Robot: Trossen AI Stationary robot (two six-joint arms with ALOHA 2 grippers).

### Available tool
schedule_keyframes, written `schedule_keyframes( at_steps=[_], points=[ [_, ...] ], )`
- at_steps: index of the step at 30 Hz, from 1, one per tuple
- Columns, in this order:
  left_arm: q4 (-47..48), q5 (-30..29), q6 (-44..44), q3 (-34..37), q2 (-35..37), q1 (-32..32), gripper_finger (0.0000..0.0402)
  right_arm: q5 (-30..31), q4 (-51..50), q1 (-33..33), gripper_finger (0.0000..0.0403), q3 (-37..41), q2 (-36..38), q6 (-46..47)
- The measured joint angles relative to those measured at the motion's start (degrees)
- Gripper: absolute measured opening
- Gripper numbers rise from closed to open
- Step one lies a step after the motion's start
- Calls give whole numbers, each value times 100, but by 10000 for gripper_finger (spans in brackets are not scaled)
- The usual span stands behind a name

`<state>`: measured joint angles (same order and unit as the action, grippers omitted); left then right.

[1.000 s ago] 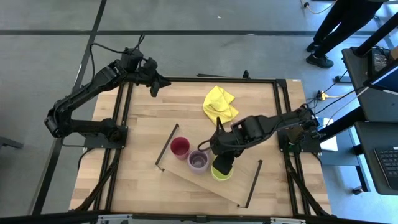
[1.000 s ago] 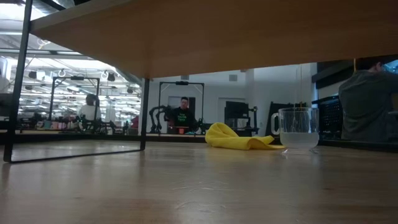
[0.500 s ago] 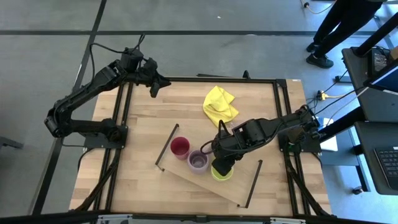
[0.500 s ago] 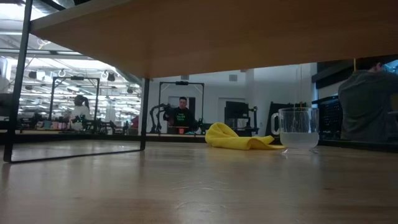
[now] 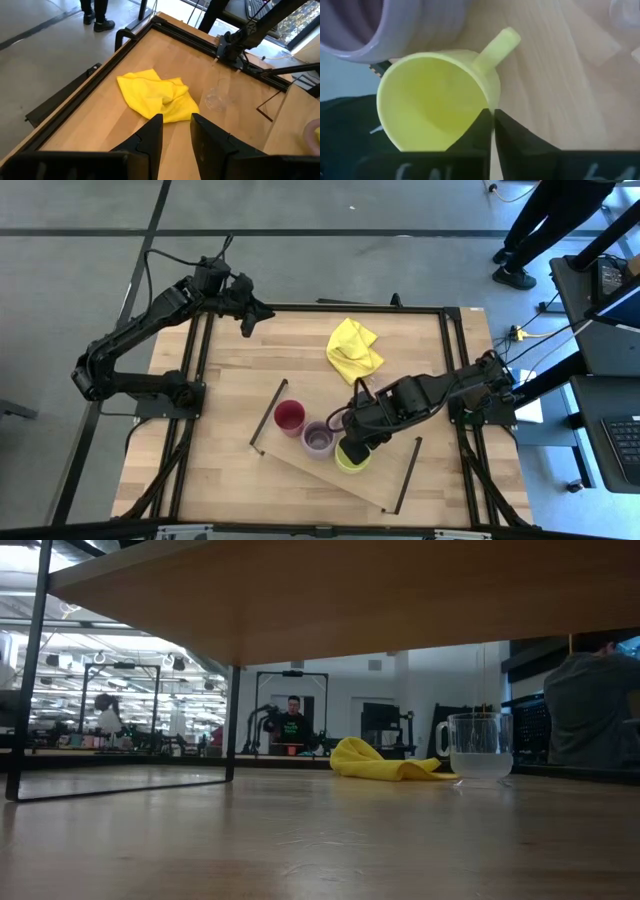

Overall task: Stack small to large cups/mugs on shelf
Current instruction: Put the yellow mug on the shelf

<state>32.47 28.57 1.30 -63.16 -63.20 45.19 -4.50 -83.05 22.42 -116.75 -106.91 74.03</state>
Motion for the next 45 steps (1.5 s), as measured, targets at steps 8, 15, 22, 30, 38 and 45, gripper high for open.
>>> schedule_keyframes(
  at_steps=[8, 15, 22, 30, 38, 45],
  points=[
    [0, 227, -48, 0, 0, -2, 94, -6, -24, 233, 6, -2, 2, 936],
    [0, 248, -159, 0, 0, -2, 94, 542, -136, 559, 17, -7, 0, 2009],
    [0, 404, -160, 0, 0, -2, 94, 983, -230, 838, 8, -7, 2, 2998],
    [2, 418, -192, 0, 0, -2, 94, 1312, -348, 942, 13, -7, 2, 3542],
    [7, 417, -195, 0, 0, -2, 94, 1397, -210, 940, 13, -7, 2, 3542],
    [7, 457, -215, 0, 1, 0, 94, 1397, -159, 940, 29, -7, 2, 3586]
  ],
)
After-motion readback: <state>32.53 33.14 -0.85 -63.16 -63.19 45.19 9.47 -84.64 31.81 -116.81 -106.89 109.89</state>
